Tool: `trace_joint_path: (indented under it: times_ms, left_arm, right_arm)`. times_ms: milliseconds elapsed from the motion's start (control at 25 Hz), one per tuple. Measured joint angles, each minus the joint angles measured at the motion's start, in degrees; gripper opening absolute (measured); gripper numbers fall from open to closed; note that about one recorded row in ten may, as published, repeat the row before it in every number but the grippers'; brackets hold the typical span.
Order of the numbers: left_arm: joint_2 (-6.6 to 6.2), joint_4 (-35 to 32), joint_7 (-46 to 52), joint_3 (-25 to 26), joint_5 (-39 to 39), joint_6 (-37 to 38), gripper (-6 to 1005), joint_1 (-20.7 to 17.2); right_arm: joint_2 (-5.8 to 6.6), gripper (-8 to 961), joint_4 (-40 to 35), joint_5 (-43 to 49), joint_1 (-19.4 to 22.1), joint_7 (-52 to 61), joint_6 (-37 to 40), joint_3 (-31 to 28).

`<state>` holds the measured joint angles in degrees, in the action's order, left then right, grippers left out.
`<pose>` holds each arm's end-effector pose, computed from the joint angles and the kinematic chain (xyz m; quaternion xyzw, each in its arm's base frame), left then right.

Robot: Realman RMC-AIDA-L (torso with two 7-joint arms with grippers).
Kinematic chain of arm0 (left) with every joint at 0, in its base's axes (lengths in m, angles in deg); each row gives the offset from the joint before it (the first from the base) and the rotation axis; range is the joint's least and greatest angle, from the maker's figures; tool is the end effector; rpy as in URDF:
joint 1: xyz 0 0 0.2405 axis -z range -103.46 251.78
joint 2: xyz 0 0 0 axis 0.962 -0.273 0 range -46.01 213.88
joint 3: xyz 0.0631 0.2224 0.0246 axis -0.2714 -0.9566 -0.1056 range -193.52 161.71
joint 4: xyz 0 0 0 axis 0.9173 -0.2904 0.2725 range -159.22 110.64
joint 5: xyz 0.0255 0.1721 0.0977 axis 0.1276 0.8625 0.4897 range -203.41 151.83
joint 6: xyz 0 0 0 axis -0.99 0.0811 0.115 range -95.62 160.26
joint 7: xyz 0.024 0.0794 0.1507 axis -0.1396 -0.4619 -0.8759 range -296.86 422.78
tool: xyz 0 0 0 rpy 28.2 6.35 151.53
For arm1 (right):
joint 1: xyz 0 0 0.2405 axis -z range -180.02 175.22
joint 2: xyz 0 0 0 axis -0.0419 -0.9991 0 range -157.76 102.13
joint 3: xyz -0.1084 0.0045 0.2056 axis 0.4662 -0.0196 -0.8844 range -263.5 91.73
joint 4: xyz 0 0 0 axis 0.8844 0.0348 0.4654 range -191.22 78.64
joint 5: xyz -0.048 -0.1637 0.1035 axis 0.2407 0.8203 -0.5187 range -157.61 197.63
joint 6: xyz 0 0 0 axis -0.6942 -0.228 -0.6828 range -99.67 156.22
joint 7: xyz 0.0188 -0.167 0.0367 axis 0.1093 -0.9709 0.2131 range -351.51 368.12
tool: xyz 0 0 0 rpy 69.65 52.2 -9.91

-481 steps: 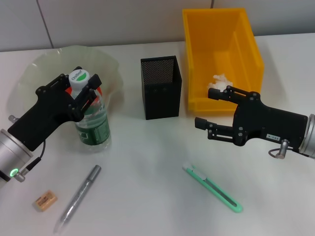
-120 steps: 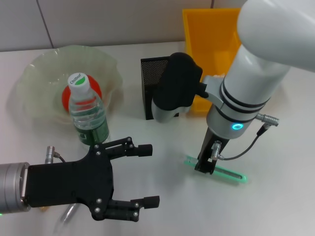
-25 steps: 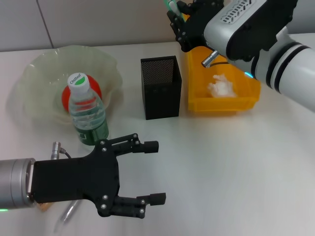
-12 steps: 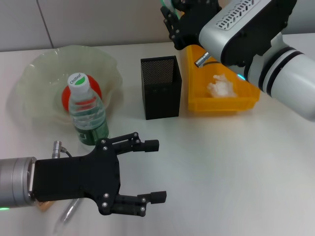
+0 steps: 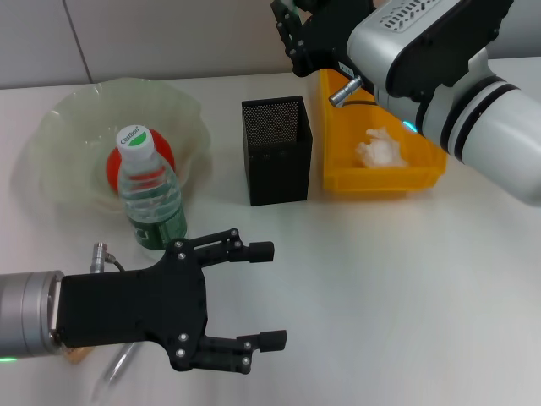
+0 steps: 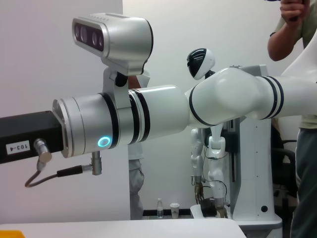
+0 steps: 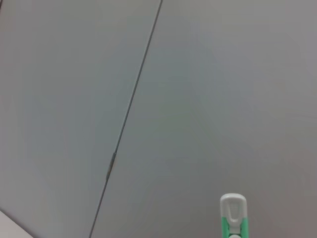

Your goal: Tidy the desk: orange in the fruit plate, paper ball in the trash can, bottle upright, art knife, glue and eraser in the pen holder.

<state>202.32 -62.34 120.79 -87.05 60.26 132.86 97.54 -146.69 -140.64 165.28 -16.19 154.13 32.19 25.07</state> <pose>-0.1711 0.2497 -0.0379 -0.9340 0.0144 -0.3569 0.0032 0.0909 0.3740 -0.0149 -0.8370 0.0842 0.2102 0.4981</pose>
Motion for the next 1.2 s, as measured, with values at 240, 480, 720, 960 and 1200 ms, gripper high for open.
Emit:
trace_joint_path:
  times_ms: [240, 480, 720, 960, 1200]
  left_arm:
    - [0.0, 0.0, 0.0, -0.05, 0.0, 0.0, 864, -0.14]
    - [0.0, 0.0, 0.0, -0.13, 0.0, 0.0, 864, -0.18]
    - [0.0, 0.0, 0.0, -0.13, 0.0, 0.0, 864, -0.34]
    - [0.0, 0.0, 0.0, -0.21, 0.0, 0.0, 864, -0.3]
    - [-0.01, 0.0, 0.0, -0.22, 0.0, 0.01, 864, -0.27]
  right_arm:
    - [0.26, 184, -0.89, 0.0, 0.43, 2.88, -0.65, 0.18]
    - [0.35, 184, -1.85, 0.0, 0.49, 4.84, 0.41, 0.33]
    - [0.91, 184, -2.49, -2.87, -0.53, 4.96, 5.53, -0.63]
    - [1.17, 183, -2.7, -5.02, -0.52, 4.83, 7.42, -1.22]
    - [1.26, 183, -4.4, -7.37, -0.15, 4.08, 10.11, -2.35]
